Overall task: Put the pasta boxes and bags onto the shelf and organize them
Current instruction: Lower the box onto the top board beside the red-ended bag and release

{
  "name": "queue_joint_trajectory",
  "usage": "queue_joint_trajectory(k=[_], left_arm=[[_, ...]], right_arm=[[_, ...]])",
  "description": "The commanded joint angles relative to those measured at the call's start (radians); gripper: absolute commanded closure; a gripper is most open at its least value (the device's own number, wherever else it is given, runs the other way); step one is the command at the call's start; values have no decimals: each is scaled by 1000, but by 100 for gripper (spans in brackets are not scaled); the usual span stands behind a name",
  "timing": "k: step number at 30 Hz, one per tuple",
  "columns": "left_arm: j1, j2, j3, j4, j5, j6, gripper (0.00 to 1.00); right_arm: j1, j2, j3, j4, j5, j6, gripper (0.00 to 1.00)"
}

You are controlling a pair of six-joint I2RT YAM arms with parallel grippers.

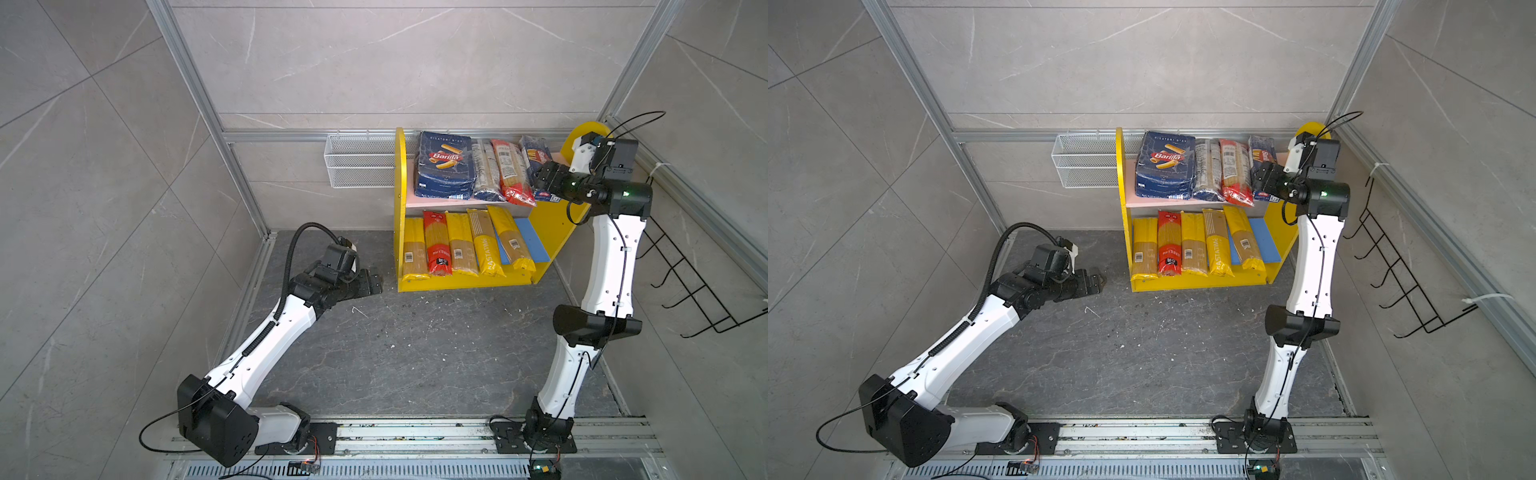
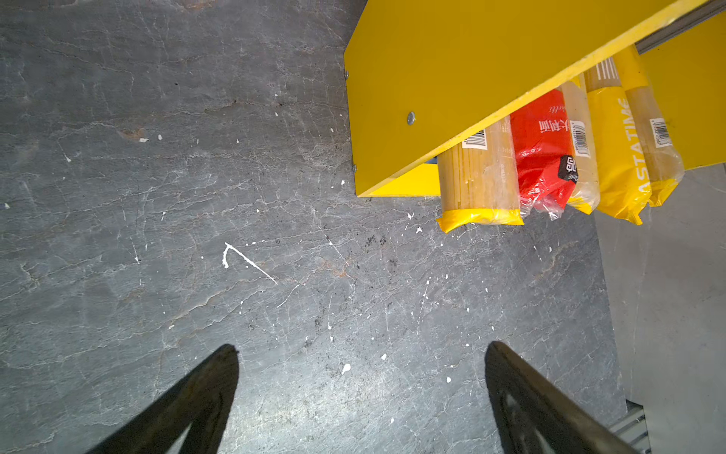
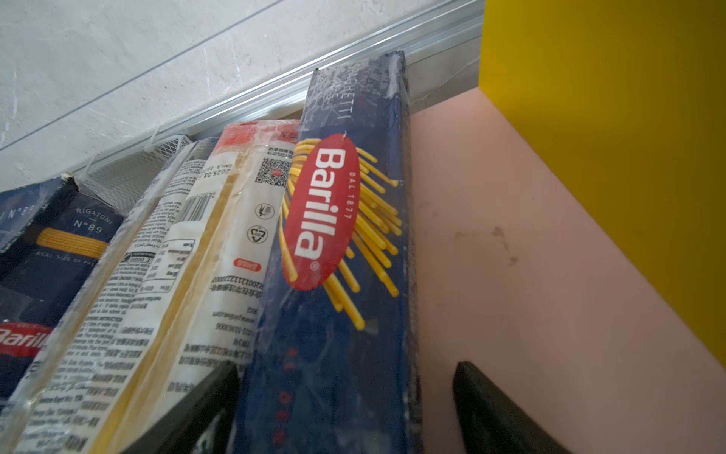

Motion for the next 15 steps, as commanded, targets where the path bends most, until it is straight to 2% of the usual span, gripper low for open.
queue_joint_trajectory(k=[1,12,15], left_arm=[[6,-47,-7,1,-11,34,0],[11,-95,-59,37,-45,52,0],[11,-124,-101,65,-61,59,0]], right_arm=[[9,-86,-30,16,25,-27,12],[11,-246,-87,42,-36,-14,10],[15,-340,-207,42,-36,-21,10]])
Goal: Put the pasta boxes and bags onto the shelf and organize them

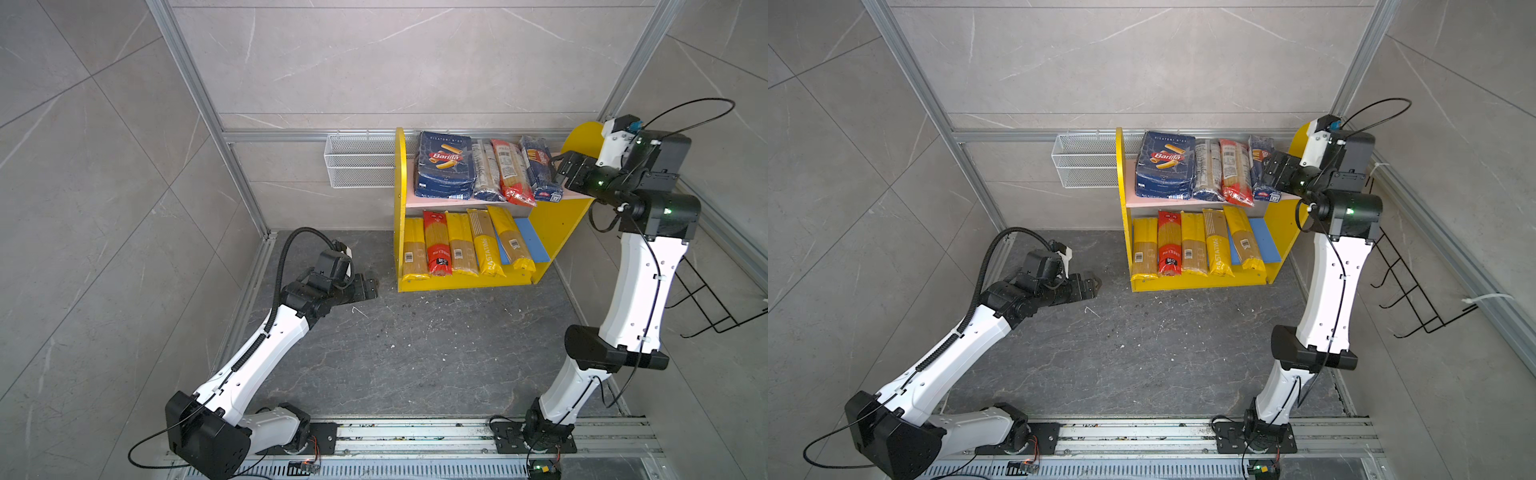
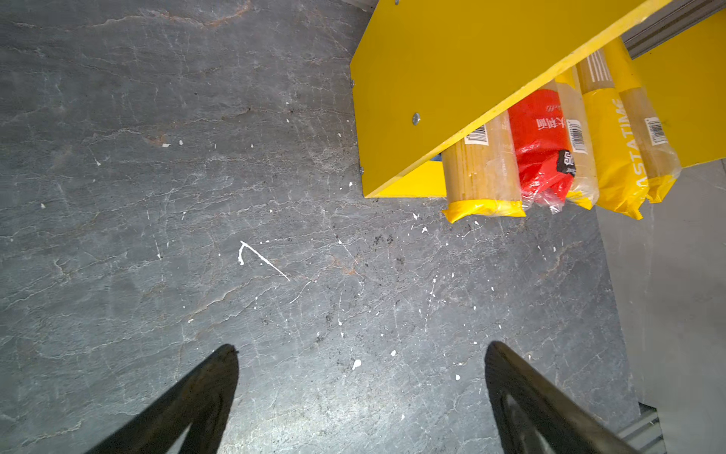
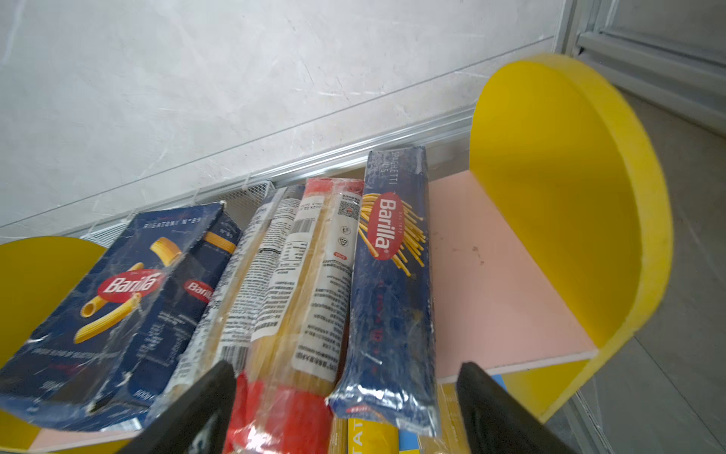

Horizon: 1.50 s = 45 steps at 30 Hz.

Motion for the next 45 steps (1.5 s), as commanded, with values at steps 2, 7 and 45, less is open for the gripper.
queue_joint_trajectory(k=[2,7,45], left_arm=[[6,-64,-49,61,-33,41,0],[6,-119,-111,95,12,38,0],[-141,-153,-661,760,-746,420,1]], right_arm=[[14,-191,-287,73,-21,-13,9],[25,-487,-759,220,-31,14,8],[639,-692,-1989,755,710,125,0]])
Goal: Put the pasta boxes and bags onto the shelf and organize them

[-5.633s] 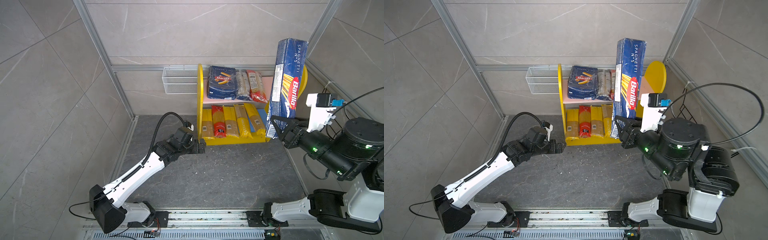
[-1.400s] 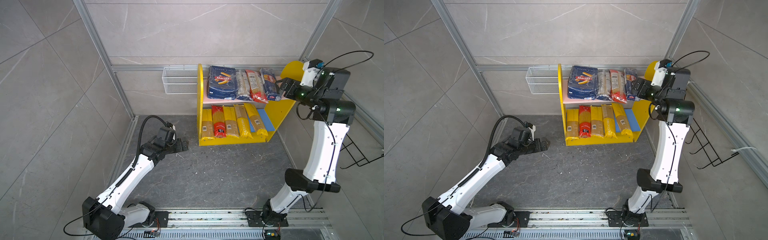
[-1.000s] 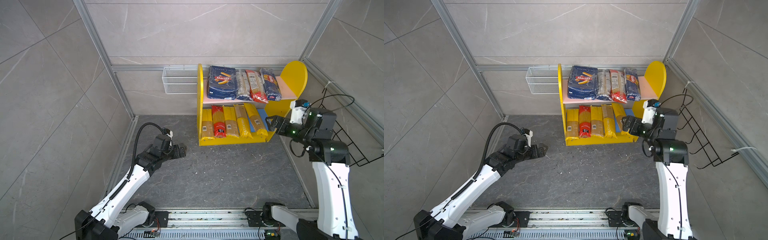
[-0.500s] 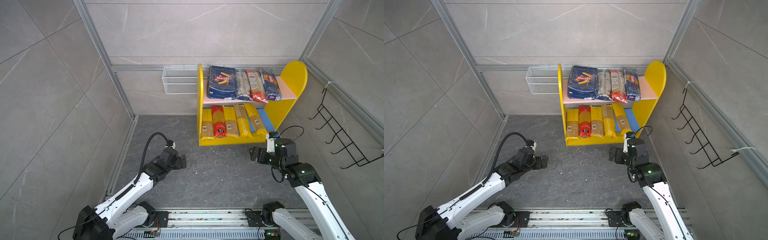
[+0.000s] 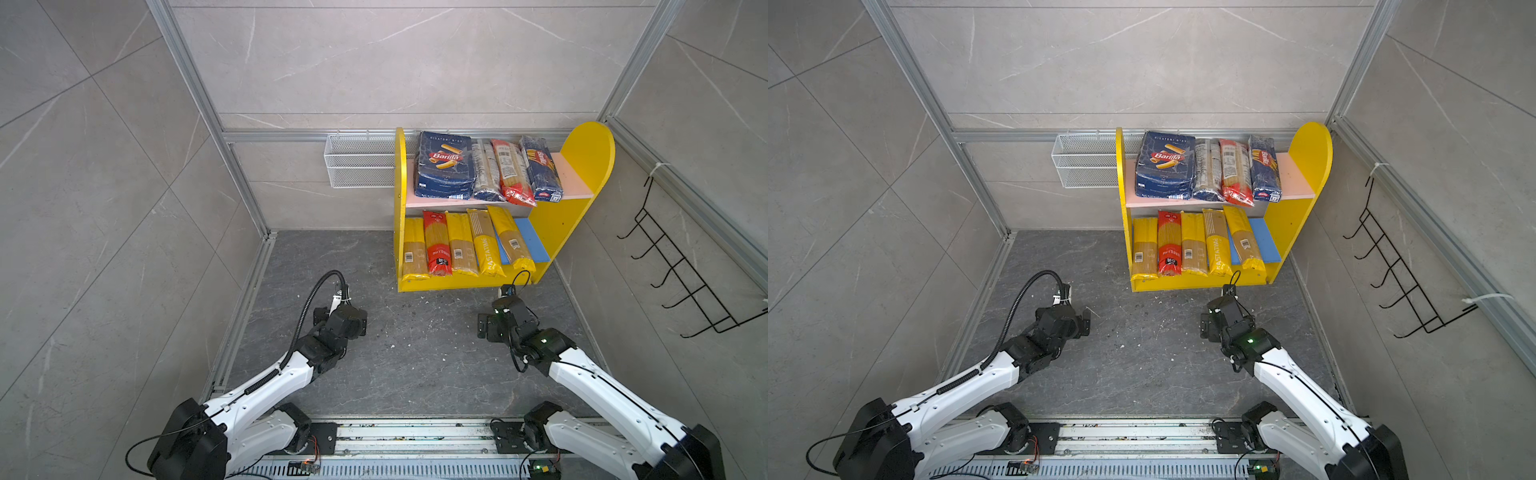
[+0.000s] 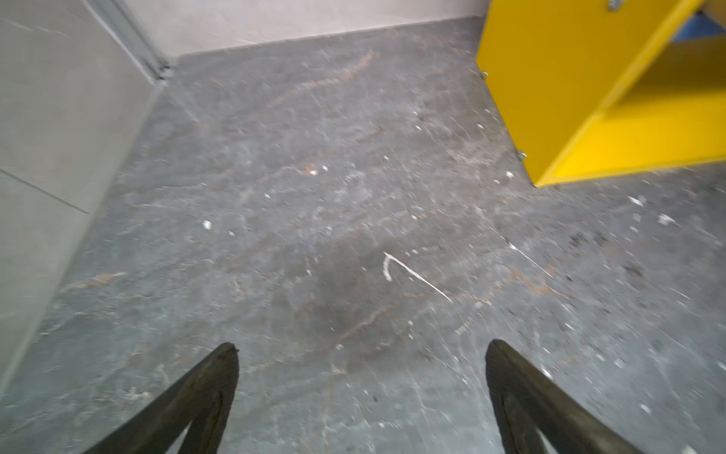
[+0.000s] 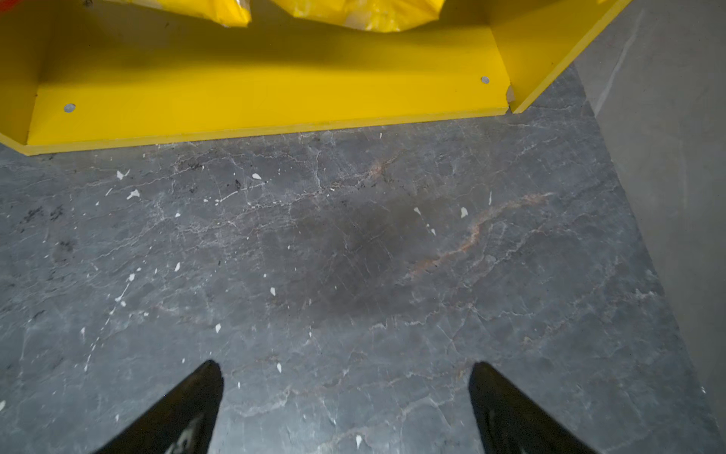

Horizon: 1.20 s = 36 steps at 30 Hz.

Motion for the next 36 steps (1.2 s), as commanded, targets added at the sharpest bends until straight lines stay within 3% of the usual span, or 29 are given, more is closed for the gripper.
queue_joint_trajectory(k=[1,4,9,13,20,27,32,36], left_arm=[[32,16,-79,294,-113,185,1],[93,42,-98,386,-100,250,1],[282,90,-68,401,-14,212,1],[391,157,-117,560,6,229,1],[441,322,-178,810,-45,288,1],[454,440,-206,1031,-11,362,1],[486,408,-198,944,64,325,0],[506,403,-188,912,119,320,0]], right_arm=[[34,105,8,170,72,-59,0],[63,125,-53,325,130,-107,0],[63,129,-94,495,226,-174,0],[56,160,-113,611,280,-219,0],[-8,240,-101,736,329,-280,0],[-131,284,-200,918,214,-276,0],[-157,363,-228,1049,142,-336,0],[-163,376,-210,1024,68,-376,0]])
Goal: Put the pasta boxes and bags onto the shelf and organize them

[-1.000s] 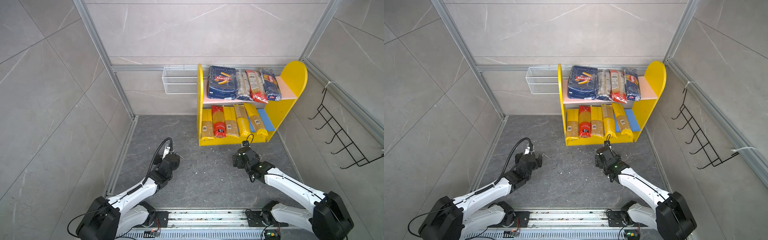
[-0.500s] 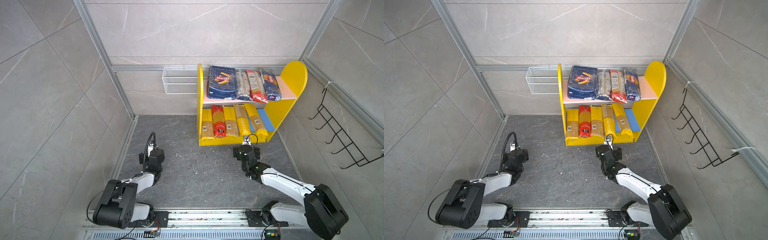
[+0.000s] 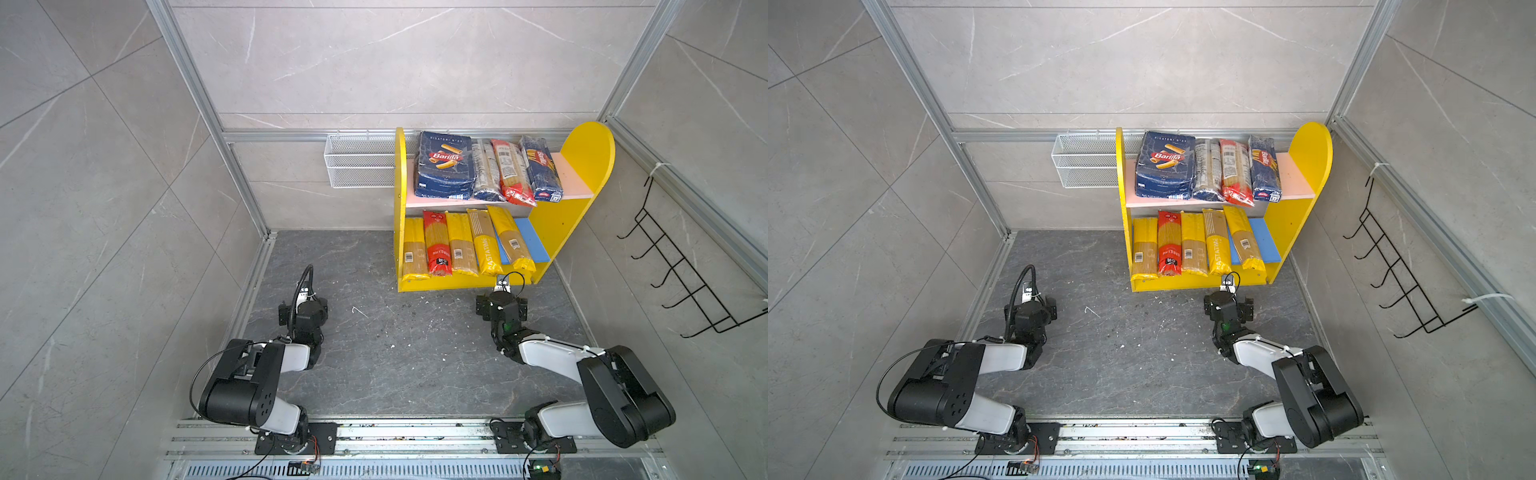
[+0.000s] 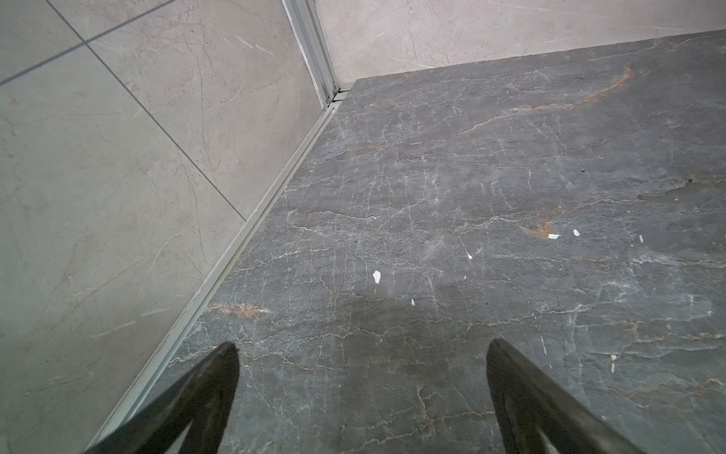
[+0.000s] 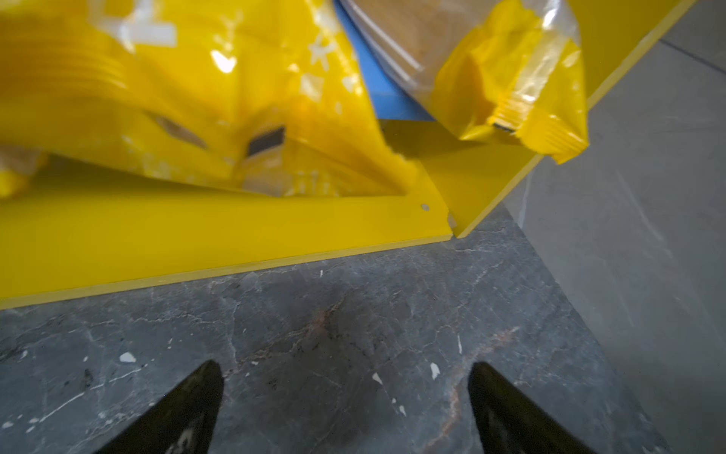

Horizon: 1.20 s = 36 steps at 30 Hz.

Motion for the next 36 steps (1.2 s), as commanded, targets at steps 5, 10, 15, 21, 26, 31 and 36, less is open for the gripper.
queue_joint_trajectory(k=[5,10,15,21,26,31,36], left_arm=[[79,-36,23,-17,233,-10,1],[136,-34,43,-62,380,-25,1],[201,-2,29,-23,544,-39,0],[202,-3,19,-8,538,-40,0],[215,7,29,-16,497,-72,0],[248,20,22,13,612,-64,0],[249,17,22,4,620,-64,0]], right_arm=[[-11,24,-45,211,-68,-105,1],[-22,66,-100,366,-69,-109,1],[-83,59,-99,338,-191,-77,1],[-180,127,-137,471,-328,-26,0],[-181,112,-127,421,-328,-20,0],[-180,107,-129,420,-326,-19,0],[-179,107,-131,420,-327,-20,0]])
